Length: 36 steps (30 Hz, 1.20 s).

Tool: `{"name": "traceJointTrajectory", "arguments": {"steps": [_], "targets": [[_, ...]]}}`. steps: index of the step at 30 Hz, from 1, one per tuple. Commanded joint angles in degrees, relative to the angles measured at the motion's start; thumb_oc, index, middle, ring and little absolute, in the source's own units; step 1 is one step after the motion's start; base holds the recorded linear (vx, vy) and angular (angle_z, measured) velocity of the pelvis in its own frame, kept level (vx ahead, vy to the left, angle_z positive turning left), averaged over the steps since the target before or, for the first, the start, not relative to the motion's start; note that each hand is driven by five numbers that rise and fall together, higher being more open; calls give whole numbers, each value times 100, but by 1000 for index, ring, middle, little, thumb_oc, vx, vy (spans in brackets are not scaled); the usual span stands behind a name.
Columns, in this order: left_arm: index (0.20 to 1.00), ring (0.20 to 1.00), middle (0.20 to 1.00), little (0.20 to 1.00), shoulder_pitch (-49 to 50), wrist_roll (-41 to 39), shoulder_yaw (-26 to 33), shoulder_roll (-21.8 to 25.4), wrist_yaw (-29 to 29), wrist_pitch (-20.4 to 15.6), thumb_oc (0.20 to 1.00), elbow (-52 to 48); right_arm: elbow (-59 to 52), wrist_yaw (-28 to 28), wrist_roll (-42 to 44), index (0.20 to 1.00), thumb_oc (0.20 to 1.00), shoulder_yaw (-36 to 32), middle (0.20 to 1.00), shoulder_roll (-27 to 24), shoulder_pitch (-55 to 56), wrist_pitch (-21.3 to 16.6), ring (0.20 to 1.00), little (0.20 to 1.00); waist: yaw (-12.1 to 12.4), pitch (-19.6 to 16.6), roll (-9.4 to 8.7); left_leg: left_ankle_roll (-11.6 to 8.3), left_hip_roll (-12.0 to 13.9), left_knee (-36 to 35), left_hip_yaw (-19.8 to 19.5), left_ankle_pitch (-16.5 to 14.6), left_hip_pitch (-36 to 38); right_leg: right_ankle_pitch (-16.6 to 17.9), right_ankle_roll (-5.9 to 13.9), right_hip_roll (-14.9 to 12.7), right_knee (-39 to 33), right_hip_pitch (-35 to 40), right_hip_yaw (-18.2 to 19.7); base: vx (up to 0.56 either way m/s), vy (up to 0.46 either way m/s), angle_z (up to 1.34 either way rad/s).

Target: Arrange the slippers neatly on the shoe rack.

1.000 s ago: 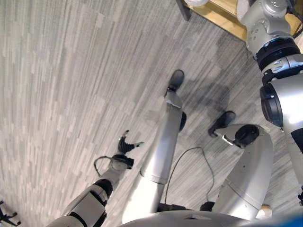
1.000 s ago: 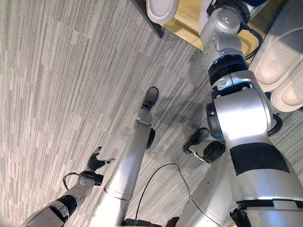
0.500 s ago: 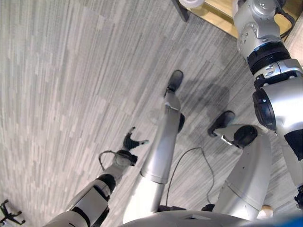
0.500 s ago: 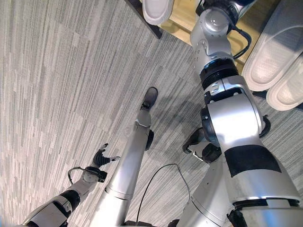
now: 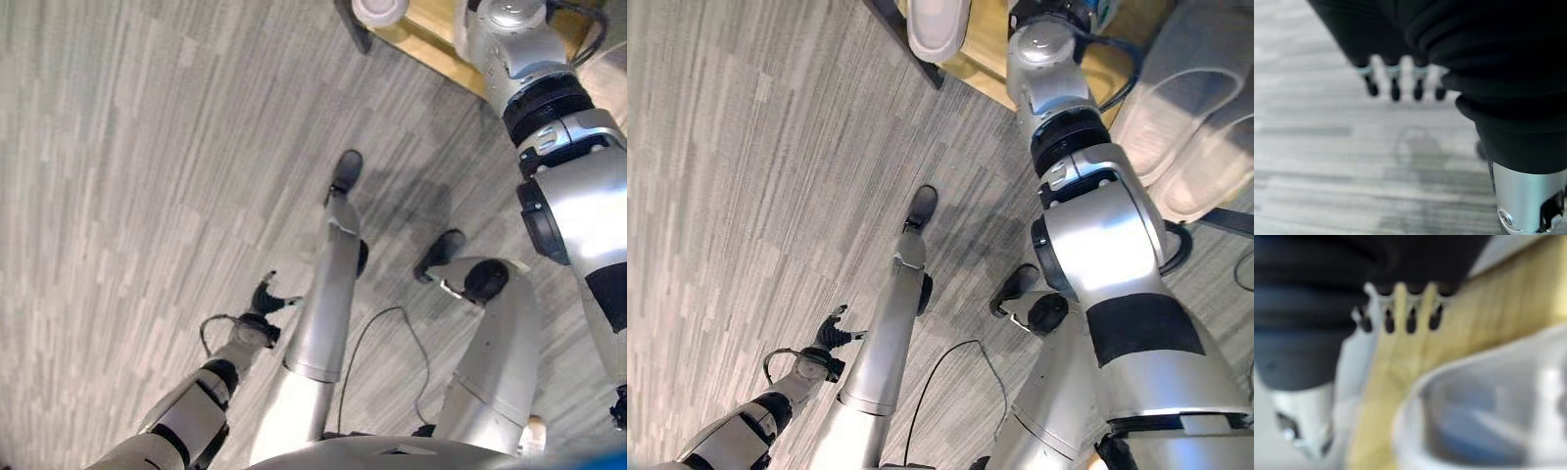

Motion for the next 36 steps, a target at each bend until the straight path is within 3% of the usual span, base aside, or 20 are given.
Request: {"name": "traceJointTrajectory", "arguments": {"steps": [1, 9, 19, 23, 36], "targets": [[1000, 1000, 1000, 1000, -101, 6, 423, 164, -30, 49, 1000, 536, -507, -150, 124, 1000, 1000, -45, 1000, 261, -316, -618, 1000, 1000, -88, 196, -148, 250, 86, 223, 352, -842, -5, 378, 787, 583, -1009, 505, 726, -24, 17, -6], [1000, 1000, 1000, 1000, -222, -16, 616, 125, -68, 61, 1000, 542, -1287, -149, 0, 1000, 1000, -577, 1000, 443, 329, -705, 1000, 1000, -178, 148, -195, 240, 71, -18, 299, -691, -5, 388, 788, 588, -1087, 435, 735, -19, -8, 1], [1000, 1000, 1000, 1000, -196, 211, 947, -27, -66, 158, 1000, 601, -2393, -294, -1043, 1000, 1000, -1188, 1000, 369, 1587, -310, 1000, 1000, -244, 168, -203, 278, 96, 6, 304, -718, -5, 387, 816, 587, -1020, 383, 822, 0, 0, 0], [1000, 1000, 1000, 1000, -210, 276, 968, -49, -70, 193, 1000, 614, -2612, -267, -1186, 1000, 1000, -1242, 1000, 403, 1793, -251, 1000, 1000, -255, 169, -207, 284, 100, 31, 303, -733, -5, 385, 821, 592, -1014, 390, 837, 0, 0, 0], [1000, 1000, 1000, 1000, -329, 539, 1044, -127, -21, 325, 1000, 607, -2996, 170, -1011, 1000, 1000, -963, 1000, 1265, 2611, -445, 1000, 1000, -260, 109, -262, 264, 140, 165, 247, -809, -5, 368, 785, 643, -1024, 458, 814, 0, 0, 0]]}}
